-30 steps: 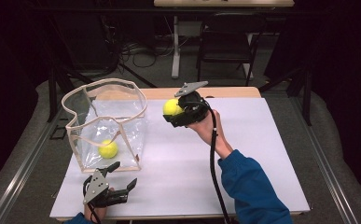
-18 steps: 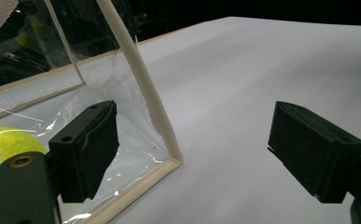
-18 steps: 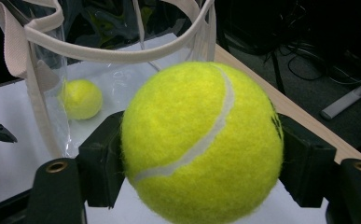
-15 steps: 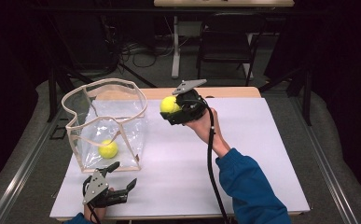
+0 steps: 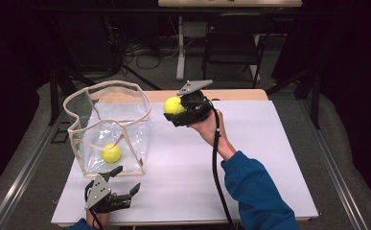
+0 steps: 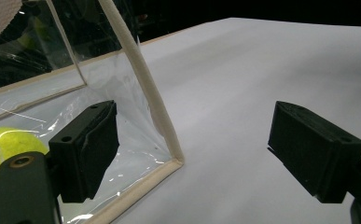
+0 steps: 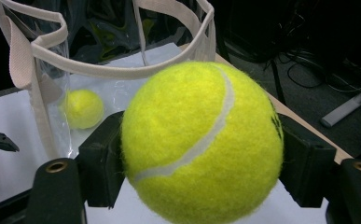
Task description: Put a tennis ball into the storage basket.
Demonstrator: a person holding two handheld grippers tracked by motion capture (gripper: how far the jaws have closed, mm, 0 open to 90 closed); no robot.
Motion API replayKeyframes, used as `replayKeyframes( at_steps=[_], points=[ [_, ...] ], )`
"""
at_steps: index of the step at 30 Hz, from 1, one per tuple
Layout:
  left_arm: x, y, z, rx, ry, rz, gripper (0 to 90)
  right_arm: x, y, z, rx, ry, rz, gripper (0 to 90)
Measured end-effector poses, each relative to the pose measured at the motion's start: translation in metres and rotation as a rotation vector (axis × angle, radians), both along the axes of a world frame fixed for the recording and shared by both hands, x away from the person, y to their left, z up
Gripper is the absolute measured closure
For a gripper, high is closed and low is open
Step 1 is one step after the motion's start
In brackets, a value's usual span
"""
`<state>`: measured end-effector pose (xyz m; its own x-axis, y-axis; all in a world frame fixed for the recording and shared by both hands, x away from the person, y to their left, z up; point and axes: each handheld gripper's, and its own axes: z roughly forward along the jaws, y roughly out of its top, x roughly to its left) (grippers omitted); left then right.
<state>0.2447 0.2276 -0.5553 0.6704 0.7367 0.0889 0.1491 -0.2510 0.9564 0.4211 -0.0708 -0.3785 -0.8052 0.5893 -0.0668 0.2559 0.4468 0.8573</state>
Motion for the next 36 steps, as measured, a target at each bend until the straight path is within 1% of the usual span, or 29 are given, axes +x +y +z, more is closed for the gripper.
replayKeyframes(
  at_steps=[12,27,32,36],
  points=[
    [0.0,0.0,0.0,0.0,0.002,-0.004,16.0,-0.002,0.006,0.009,0.014,-0.025,0.013,26.8],
    [0.0,0.0,0.0,0.002,0.003,-0.008,16.0,-0.003,0.009,0.022,0.034,-0.054,0.02,26.8],
    [0.0,0.0,0.0,0.003,0.003,-0.007,16.0,-0.003,0.012,0.026,0.041,-0.059,0.026,26.8],
    [0.0,0.0,0.0,0.002,0.002,-0.007,16.0,-0.003,0.016,0.029,0.037,-0.066,0.033,26.8]
  ],
)
